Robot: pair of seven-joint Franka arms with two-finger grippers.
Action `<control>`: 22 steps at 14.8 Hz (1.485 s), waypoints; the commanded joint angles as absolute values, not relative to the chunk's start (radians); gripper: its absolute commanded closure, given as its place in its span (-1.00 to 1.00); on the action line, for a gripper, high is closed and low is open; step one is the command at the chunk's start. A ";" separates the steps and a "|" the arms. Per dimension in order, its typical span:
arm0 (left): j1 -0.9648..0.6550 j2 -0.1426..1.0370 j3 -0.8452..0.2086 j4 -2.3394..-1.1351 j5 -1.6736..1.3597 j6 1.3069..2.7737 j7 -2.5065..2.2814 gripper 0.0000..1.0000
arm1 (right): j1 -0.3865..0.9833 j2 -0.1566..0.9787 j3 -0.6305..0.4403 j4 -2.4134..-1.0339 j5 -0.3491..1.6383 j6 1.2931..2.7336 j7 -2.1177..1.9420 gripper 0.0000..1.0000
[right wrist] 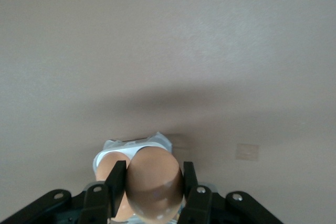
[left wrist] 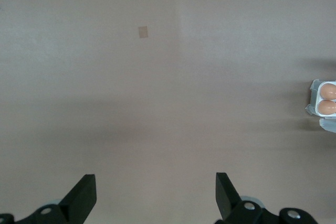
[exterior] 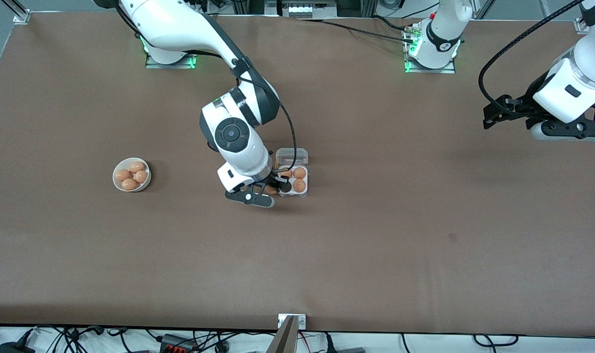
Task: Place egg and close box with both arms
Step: 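Carry the egg with the right gripper to the egg box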
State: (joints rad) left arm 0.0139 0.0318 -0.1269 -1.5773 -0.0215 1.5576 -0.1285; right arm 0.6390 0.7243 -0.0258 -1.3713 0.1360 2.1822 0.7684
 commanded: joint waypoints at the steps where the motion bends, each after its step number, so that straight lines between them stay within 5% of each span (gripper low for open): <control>1: 0.012 0.040 -0.124 -1.552 -0.012 1.546 -0.110 -1.00 | 0.660 0.744 -0.032 -1.342 0.192 2.183 0.782 0.35; 22: 0.012 0.040 -0.124 -1.552 -0.012 1.546 -0.110 -1.00 | 0.704 0.831 -0.035 -1.347 0.153 2.218 0.818 0.33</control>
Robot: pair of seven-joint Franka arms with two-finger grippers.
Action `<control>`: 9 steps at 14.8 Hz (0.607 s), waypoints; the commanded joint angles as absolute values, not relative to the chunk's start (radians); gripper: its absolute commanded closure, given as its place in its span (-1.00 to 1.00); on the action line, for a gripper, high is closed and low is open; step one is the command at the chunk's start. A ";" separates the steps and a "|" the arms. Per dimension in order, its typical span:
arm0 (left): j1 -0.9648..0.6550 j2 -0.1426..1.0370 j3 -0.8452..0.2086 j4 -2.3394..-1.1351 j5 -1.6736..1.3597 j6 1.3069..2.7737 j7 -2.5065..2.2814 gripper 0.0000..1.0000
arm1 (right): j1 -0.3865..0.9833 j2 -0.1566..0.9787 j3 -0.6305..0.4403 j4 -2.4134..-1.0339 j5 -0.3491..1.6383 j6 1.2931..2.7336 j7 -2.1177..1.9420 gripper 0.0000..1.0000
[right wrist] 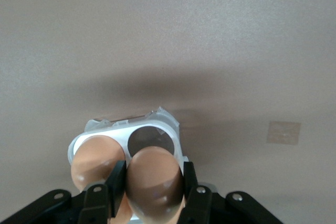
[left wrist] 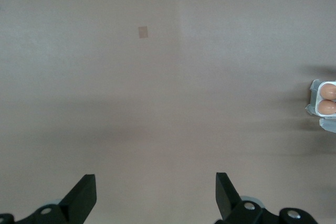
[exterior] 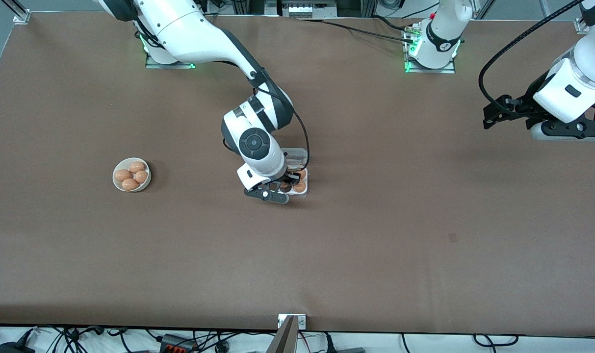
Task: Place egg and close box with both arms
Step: 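Lower the egg into the empty slot and open the right gripper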
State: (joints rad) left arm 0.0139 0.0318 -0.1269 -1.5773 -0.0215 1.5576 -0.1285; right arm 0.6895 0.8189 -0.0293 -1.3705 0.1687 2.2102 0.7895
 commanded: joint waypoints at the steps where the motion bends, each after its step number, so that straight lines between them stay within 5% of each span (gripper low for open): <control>1: 0.012 0.040 -0.124 -1.552 -0.012 1.546 -0.110 -1.00 | 0.706 0.831 -0.035 -1.347 0.153 2.218 0.818 0.33; 5: 0.012 0.040 -0.124 -1.552 -0.014 1.546 -0.110 -1.00 | 0.706 0.830 -0.038 -1.347 0.152 2.218 0.818 0.16; 7: 0.012 0.040 -0.124 -1.552 -0.012 1.546 -0.110 -1.00 | 0.706 0.828 -0.040 -1.345 0.137 2.218 0.816 -0.41; 9: 0.012 0.040 -0.124 -1.552 -0.012 1.546 -0.110 -1.00 | 0.707 0.827 -0.040 -1.344 0.112 2.218 0.818 -0.64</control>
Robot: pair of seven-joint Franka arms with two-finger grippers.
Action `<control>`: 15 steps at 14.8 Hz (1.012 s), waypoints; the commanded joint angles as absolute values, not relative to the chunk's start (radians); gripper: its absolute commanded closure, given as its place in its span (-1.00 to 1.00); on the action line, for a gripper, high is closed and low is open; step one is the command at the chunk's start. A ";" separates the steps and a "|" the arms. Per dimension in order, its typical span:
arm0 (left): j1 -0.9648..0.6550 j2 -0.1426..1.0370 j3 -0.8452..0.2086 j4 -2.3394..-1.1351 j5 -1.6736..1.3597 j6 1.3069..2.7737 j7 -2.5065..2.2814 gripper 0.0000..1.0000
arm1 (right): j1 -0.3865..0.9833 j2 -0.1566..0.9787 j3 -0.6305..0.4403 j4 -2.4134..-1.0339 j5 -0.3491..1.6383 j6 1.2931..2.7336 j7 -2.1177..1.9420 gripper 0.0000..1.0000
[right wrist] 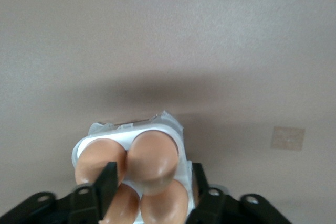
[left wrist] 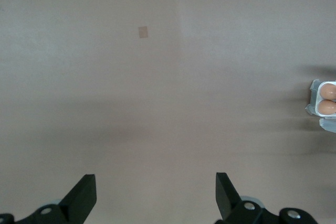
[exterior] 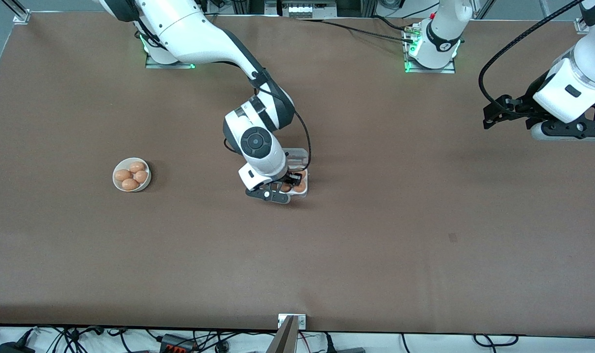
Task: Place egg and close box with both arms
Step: 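Lower the egg into the empty slot and open the right gripper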
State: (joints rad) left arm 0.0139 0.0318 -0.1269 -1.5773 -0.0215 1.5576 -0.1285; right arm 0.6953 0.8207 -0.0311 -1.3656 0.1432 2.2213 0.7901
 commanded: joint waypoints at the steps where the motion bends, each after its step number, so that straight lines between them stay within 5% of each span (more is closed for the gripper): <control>1: 0.012 0.040 -0.124 -1.552 -0.012 1.546 -0.110 -1.00 | 0.713 0.825 -0.041 -1.344 0.112 2.218 0.818 -0.65; 5: 0.012 0.040 -0.124 -1.552 -0.012 1.546 -0.110 -1.00 | 0.712 0.808 -0.046 -1.341 0.106 2.209 0.813 -0.65; 12: 0.009 0.044 -0.124 -1.552 -0.012 1.546 -0.123 -1.00 | 0.698 0.605 -0.107 -1.348 0.006 2.034 0.798 -0.75; 15: 0.009 0.049 -0.124 -1.552 -0.012 1.546 -0.123 -1.00 | 0.667 0.525 -0.143 -1.351 0.000 1.927 0.724 -1.00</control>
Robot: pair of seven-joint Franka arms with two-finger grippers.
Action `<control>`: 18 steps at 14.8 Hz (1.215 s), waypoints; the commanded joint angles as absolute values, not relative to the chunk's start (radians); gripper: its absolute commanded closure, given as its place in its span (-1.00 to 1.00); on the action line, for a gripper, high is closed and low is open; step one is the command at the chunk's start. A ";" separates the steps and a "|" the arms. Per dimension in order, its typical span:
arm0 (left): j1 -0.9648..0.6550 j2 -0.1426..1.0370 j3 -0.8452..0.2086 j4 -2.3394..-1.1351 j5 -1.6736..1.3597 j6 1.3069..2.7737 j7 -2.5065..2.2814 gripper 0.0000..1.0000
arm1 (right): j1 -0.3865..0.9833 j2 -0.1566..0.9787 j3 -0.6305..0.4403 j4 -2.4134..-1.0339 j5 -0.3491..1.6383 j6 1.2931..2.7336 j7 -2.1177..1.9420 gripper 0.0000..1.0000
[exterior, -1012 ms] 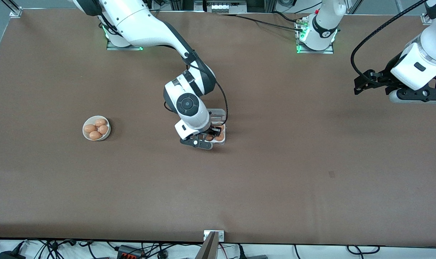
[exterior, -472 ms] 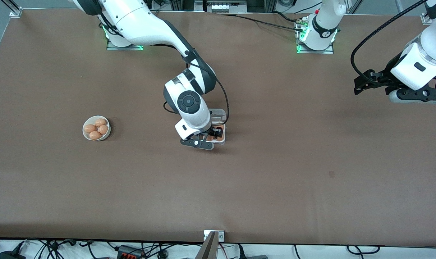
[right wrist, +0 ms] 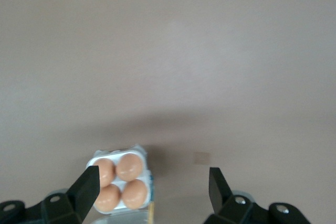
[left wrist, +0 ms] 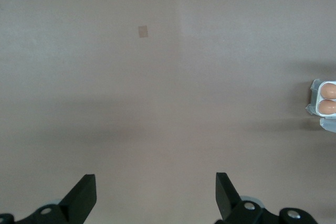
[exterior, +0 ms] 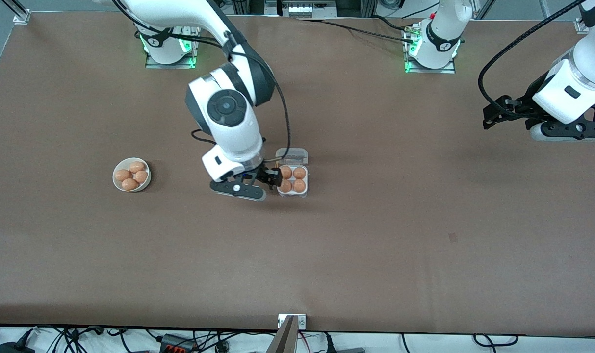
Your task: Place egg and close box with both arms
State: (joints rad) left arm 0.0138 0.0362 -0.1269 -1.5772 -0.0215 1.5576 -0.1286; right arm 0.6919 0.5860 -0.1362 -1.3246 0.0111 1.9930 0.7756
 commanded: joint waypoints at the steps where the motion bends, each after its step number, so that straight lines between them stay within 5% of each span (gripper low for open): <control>1: 0.009 0.049 -0.124 -1.552 -0.012 1.546 -0.123 -1.00 | 0.643 0.496 -0.141 -1.351 0.002 1.889 0.685 -1.00; 9: 0.002 0.049 -0.126 -1.552 -0.012 1.540 -0.121 -1.00 | 0.336 0.315 -0.143 -1.351 0.014 1.613 0.246 -1.00; 14: 0.002 0.052 -0.127 -1.552 -0.015 1.497 -0.112 -1.00 | 0.145 0.139 -0.118 -1.472 0.014 1.591 -0.020 -1.00; 16: -0.005 0.072 -0.127 -1.552 -0.043 1.488 -0.113 -0.61 | 0.045 0.042 -0.052 -1.567 0.011 1.591 -0.061 -1.00; 17: 0.000 0.077 -0.127 -1.552 -0.049 1.480 -0.115 -0.06 | 0.019 0.000 -0.031 -1.616 0.012 1.588 -0.048 -1.00; 18: -0.003 0.077 -0.130 -1.549 -0.049 1.479 -0.127 0.26 | 0.008 -0.044 -0.026 -1.671 0.014 1.600 -0.034 -1.00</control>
